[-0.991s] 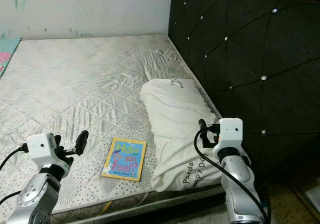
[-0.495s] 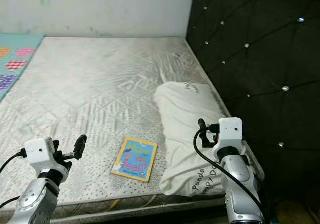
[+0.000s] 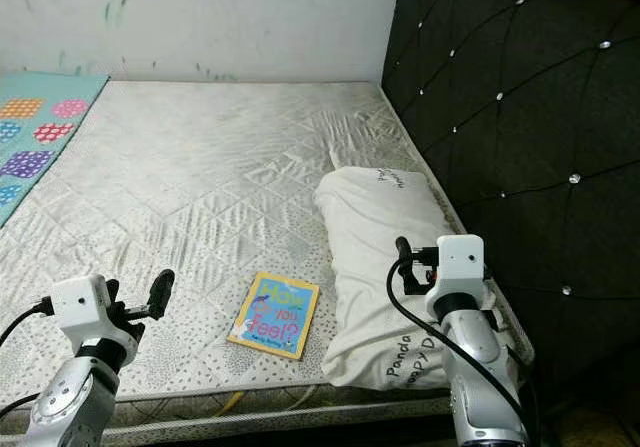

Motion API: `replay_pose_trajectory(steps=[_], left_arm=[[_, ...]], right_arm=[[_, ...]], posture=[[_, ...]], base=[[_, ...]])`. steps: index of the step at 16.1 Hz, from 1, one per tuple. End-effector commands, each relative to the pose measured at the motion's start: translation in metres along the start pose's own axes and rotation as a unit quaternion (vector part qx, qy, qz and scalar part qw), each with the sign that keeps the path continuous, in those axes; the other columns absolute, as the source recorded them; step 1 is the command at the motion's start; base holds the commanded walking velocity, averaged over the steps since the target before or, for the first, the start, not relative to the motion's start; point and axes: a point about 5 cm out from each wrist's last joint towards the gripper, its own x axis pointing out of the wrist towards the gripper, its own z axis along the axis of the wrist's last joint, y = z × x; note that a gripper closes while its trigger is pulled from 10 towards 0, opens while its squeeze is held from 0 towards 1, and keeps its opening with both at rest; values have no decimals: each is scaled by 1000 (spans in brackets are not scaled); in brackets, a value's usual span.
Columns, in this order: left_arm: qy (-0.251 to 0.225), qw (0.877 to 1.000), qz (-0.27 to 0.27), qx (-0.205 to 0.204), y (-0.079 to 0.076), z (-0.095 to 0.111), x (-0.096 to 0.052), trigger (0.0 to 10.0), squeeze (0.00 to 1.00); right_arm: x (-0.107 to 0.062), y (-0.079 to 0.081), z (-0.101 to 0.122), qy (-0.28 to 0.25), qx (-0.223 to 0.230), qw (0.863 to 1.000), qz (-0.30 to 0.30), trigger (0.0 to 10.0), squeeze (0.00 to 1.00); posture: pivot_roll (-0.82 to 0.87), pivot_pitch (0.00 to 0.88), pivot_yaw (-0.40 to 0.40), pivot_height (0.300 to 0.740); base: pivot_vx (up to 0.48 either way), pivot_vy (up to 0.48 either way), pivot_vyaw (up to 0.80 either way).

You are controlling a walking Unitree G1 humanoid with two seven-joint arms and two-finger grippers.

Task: Clean up the room

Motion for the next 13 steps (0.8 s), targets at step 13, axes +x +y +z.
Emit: replay_pose_trajectory(steps=[13], left_arm=[[-3,1000,-2,7,-1,2,-2,10000,0]], right_arm=[[-4,2,-2,5,-6,1000,7,10000,0]], posture=[[-74,0,-35,740]], base=[[0,0,0]])
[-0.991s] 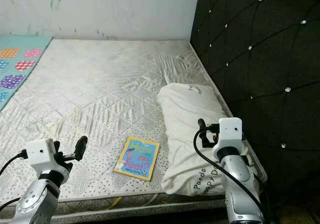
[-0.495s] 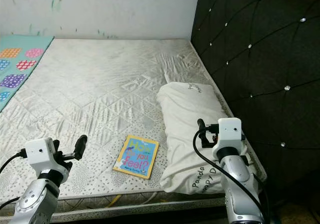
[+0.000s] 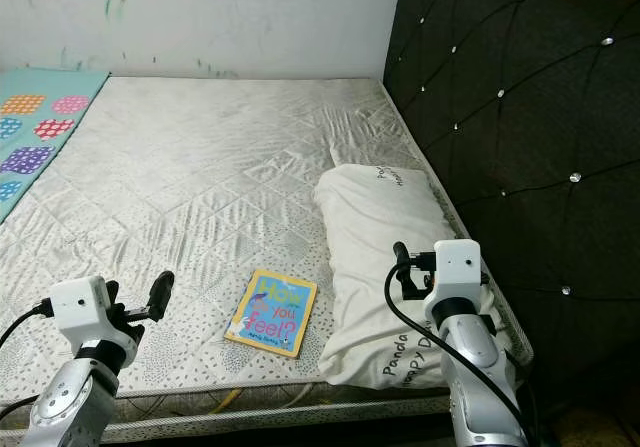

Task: Clean up the room

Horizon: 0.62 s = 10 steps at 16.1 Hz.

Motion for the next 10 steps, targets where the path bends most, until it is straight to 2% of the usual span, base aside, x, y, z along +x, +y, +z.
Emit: replay_pose_trajectory(steps=[1,7,10], left_arm=[[-7,1000,-5,4,-2,4,-2,10000,0],[-11,1000,-11,0,-4,6,-3,10000,0],[-10,1000,-11,1,-4,6,-2,10000,0]], right_arm=[[-1,0,3,-3,-1,1000,2,10000,0],[-1,3,2,-3,-2,1000,7,10000,0],[-1,3,1,-3,-3,1000,7,10000,0]], posture=[[-74,0,-35,740],[-70,0,-37,740],[-72,0,-35,725]], base=[[0,0,0],[0,0,0],[0,0,0]])
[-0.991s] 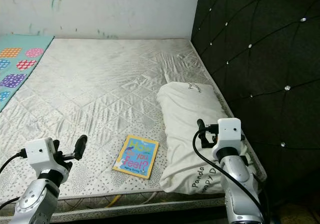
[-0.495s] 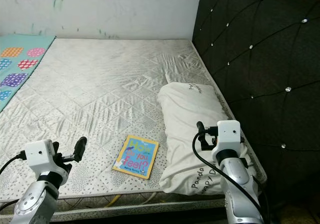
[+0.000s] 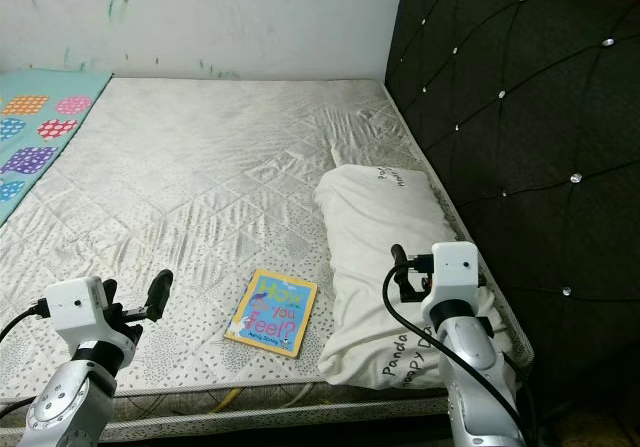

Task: Clean up the room

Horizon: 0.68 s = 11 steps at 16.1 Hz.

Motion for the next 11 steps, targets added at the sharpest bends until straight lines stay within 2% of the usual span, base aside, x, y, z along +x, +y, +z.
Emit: replay_pose_trajectory(steps=[1,6,11], left_arm=[[0,1000,-7,0,-3,1,1,10000,0],[0,1000,-5,2,-4,1,2,10000,0],[0,1000,-1,1,-4,0,0,10000,0]], right_arm=[[0,0,3,-6,-5,1000,3,10000,0],[-1,0,3,-7,-6,1000,4,10000,0],[0,1,5,-10,-8,1000,10,10000,0]], posture=[[-73,0,-33,715],[-73,0,-36,673],[-70,0,-43,673]], base=[[0,0,0],[0,0,0],[0,0,0]])
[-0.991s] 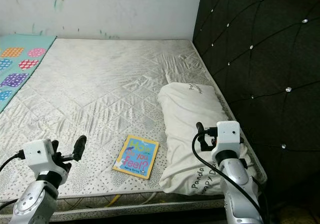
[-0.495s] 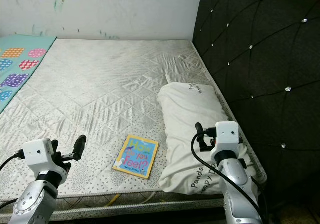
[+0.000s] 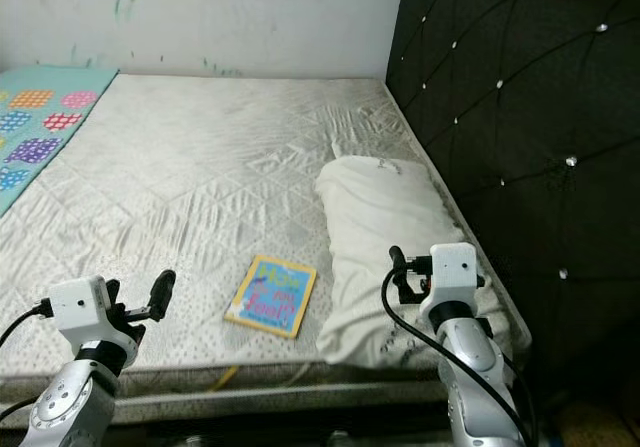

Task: Clean up the room

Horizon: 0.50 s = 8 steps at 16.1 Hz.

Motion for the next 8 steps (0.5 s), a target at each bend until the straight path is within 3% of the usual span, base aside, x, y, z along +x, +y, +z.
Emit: replay_pose_trajectory(steps=[1,8], left_arm=[[-1,1000,0,3,-1,1,0,10000,0],[-1,1000,1,5,-1,1,0,10000,0]], right_arm=[[1,0,5,-9,-7,1000,2,10000,0],[2,1,5,-10,-14,1000,9,10000,0]], posture=[[-69,0,-44,673],[-67,0,-45,673]], base=[[0,0,0],[0,0,0]])
